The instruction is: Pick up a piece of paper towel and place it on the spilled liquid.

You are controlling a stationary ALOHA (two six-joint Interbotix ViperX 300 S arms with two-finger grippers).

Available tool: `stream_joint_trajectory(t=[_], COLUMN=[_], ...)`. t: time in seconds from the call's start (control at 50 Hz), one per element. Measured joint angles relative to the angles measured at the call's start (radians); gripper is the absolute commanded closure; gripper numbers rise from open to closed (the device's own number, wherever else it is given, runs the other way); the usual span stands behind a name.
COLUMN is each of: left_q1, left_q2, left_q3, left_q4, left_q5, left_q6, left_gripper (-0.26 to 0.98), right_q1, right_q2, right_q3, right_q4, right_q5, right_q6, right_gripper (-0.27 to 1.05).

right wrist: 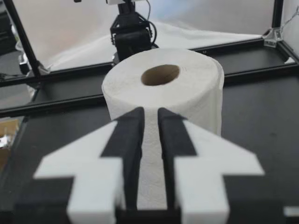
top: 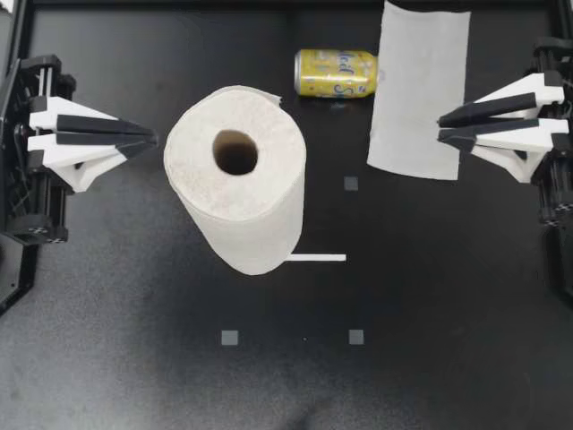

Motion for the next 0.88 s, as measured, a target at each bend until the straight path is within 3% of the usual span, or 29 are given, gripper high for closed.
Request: stream_joint_trajectory(t=[0.88], left_q1=[0.0], left_q2=[0.025], left_q3=[-0.002], left_q4=[0.0], left_q5=[-0.002], left_q6=[0.003], left_gripper=[0.65], right_q1=[0.0], right_q2=[-0.003], right_q3=[0.0], right_q4=[0.0], right_q5=[-0.002], right_q6=[0.002], right_gripper=[0.51])
